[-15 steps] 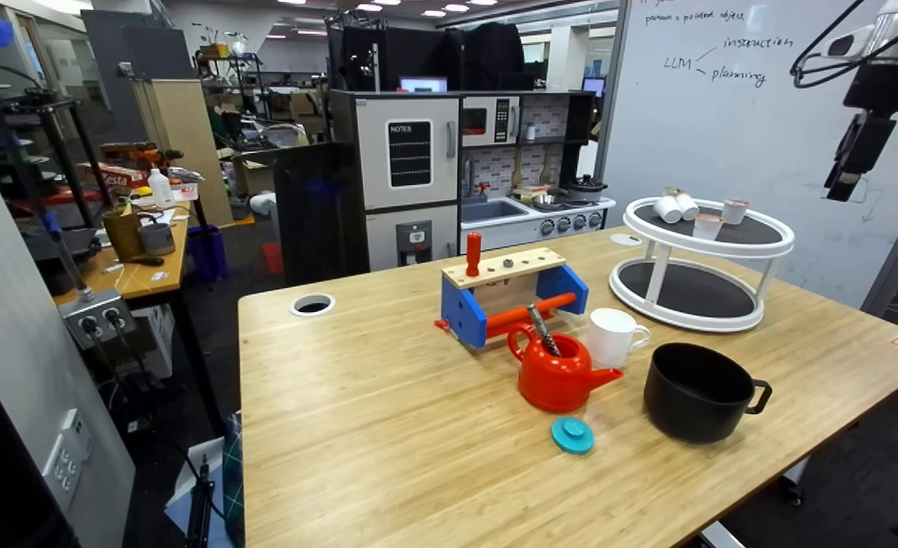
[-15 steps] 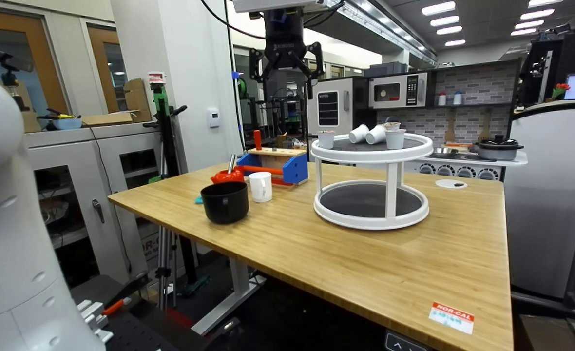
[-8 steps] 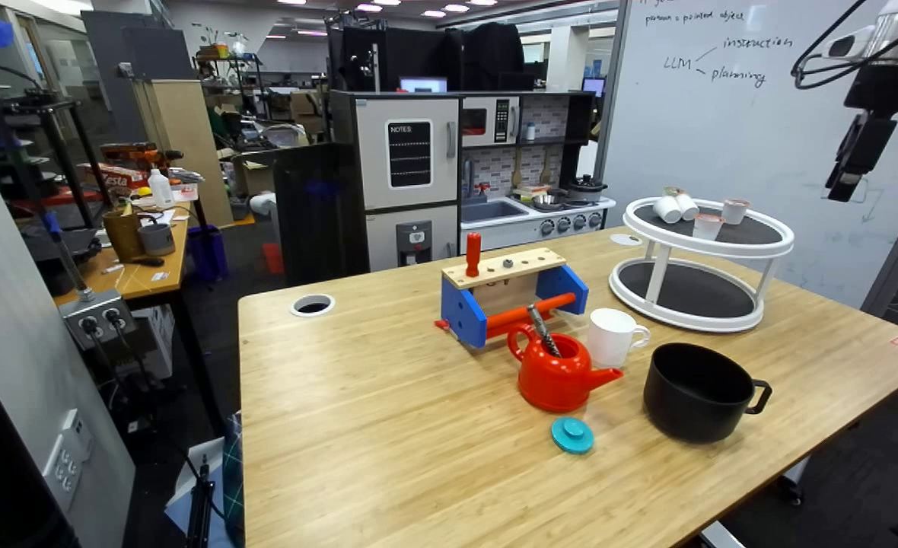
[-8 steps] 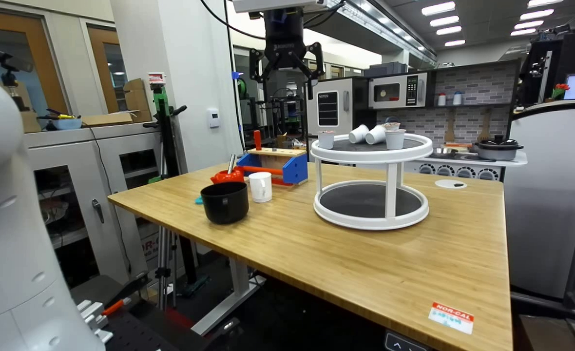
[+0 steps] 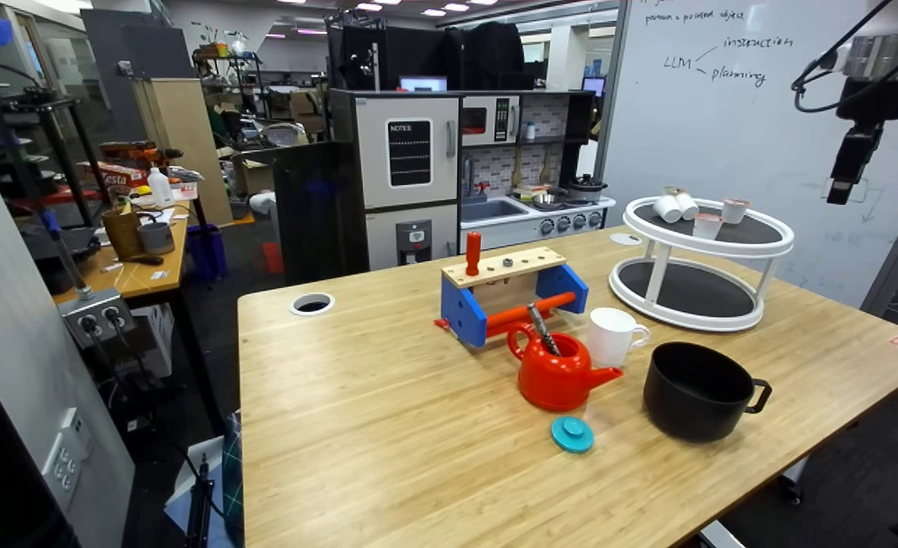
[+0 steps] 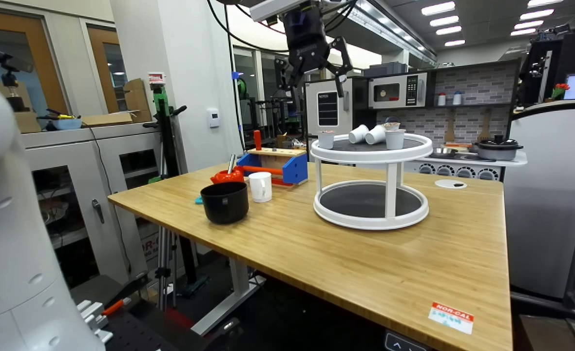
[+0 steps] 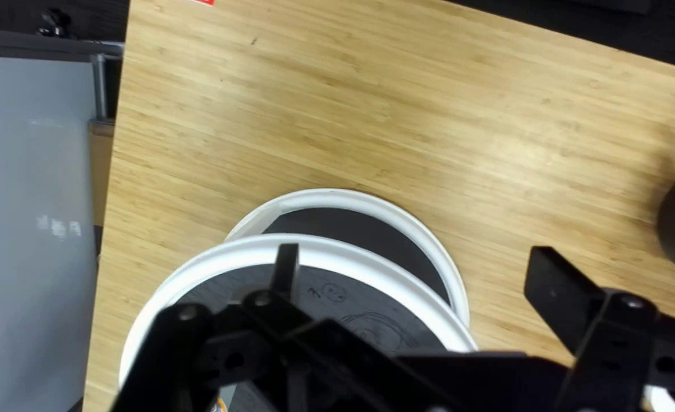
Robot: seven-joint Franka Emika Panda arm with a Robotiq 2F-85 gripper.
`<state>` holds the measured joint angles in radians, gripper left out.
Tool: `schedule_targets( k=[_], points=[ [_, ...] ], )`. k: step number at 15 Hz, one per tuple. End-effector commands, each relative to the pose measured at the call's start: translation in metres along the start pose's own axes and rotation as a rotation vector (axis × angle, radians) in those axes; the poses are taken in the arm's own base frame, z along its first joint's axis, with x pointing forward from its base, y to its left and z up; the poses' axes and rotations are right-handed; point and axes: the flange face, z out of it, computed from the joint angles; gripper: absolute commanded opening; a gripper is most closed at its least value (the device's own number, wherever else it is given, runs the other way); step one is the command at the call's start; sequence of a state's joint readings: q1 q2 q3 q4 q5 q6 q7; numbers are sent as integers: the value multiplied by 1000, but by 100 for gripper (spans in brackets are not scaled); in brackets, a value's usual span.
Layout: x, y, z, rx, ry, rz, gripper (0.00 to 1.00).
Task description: Put one of the cups atop the stand in the mug and another in the bowl, then place the marker in the kettle on the table
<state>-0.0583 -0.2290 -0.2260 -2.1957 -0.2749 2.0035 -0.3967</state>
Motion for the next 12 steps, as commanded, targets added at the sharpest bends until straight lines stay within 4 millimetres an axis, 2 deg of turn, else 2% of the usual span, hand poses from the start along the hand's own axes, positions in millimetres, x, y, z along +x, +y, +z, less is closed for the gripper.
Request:
schedule_targets(
  k=[1,5,12],
  points=[
    [27,1,-3,-68,-60,4,100],
    [51,-14,-5,-76,-73,-48,100],
    [66,-26,-5,69,13,-179,100]
  ],
)
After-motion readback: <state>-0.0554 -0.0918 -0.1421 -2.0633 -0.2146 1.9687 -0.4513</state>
